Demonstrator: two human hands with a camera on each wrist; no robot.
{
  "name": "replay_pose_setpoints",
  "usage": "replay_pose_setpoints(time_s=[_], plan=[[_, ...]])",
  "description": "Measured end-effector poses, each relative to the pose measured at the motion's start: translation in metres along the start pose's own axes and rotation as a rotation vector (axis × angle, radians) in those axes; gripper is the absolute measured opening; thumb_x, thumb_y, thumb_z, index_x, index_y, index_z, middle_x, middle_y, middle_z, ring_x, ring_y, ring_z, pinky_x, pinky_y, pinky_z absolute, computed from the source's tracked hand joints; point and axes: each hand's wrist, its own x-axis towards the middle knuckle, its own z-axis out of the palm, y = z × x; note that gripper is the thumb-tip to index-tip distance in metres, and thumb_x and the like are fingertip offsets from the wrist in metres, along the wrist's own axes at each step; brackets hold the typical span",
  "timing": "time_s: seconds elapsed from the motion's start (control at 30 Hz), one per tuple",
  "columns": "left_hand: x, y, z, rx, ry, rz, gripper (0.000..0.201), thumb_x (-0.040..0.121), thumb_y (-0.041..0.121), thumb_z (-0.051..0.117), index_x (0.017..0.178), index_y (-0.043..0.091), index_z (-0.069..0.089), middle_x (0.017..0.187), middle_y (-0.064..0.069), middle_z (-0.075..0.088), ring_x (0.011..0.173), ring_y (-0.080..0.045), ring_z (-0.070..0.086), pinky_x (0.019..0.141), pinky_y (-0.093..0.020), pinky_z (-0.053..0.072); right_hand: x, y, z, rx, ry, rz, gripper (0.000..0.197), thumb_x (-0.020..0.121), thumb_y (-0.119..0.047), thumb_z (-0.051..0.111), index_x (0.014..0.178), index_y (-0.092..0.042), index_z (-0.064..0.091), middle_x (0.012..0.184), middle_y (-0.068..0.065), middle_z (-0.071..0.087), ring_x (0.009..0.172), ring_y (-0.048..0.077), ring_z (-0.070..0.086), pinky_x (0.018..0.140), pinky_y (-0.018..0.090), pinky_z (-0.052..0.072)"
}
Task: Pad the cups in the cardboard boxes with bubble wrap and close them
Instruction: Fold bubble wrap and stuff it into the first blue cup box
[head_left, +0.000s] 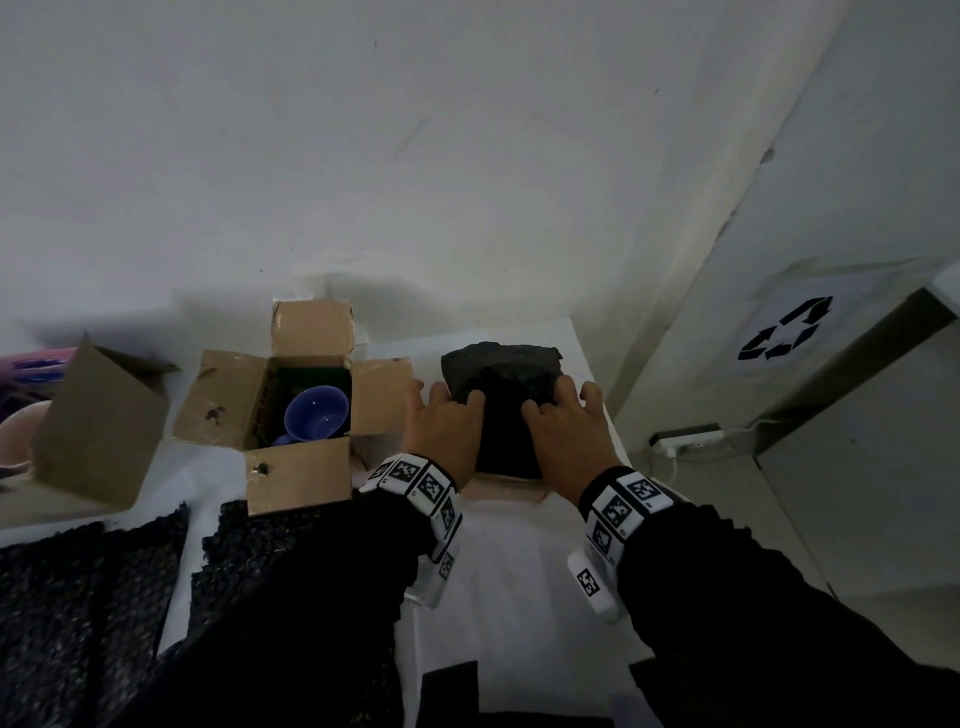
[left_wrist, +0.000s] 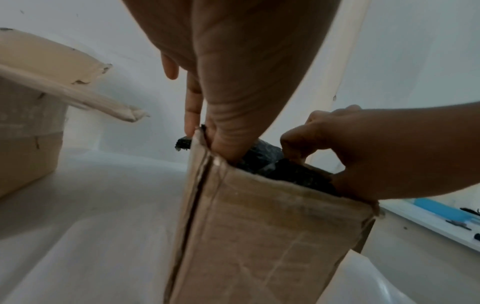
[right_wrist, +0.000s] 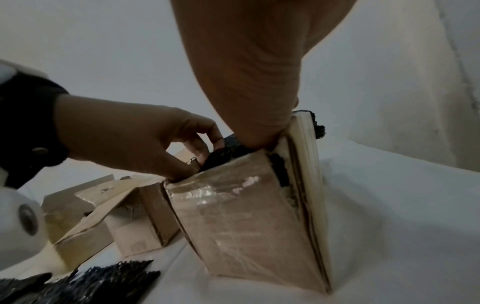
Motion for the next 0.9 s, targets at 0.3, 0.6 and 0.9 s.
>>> replay_pose_setpoints(time_s=[0.3, 0.6, 0.9], plan=[[-0.010, -0.002, 0.010, -0.070, 0.025, 0.002, 0.034, 0.080, 0.014, 0.058, 0.110, 0.027, 0.050, 0.100, -0.002, 0.061, 0.117, -0.028, 0.037, 0.101, -0.049, 0.020, 0.010, 0.008, -0.009, 0.148, -0.102, 0.075, 0.033, 0.073, -0.003, 0.053, 0.104, -0.014, 0.054, 0.083, 0.008, 0.065, 0.117, 0.032, 0.041, 0.093, 0.047, 0.012], [-0.002, -0.013, 0.025, -0.445, 0.030, -0.023, 0.077, 0.084, 0.017, 0.065, 0.149, 0.015, 0.024, 0.157, -0.010, 0.015, 0.136, -0.032, 0.031, 0.112, -0.040, 0.030, 0.017, 0.019, 0.012, 0.311, -0.031, 0.054, 0.062, 0.082, -0.018, 0.056, 0.141, -0.029, 0.042, 0.151, 0.022, 0.027, 0.136, 0.041, 0.028, 0.108, 0.052, 0.027], [0.000, -0.011, 0.039, -0.186, 0.247, 0.201, 0.051, 0.061, 0.015, 0.081, 0.110, 0.009, 0.068, 0.111, -0.008, 0.069, 0.106, -0.028, 0.062, 0.094, -0.040, 0.046, 0.009, 0.019, 0.022, 0.292, 0.153, -0.064, 0.041, 0.084, -0.017, 0.045, 0.119, -0.010, 0.064, 0.130, 0.008, 0.061, 0.124, 0.025, 0.054, 0.113, 0.043, 0.023]])
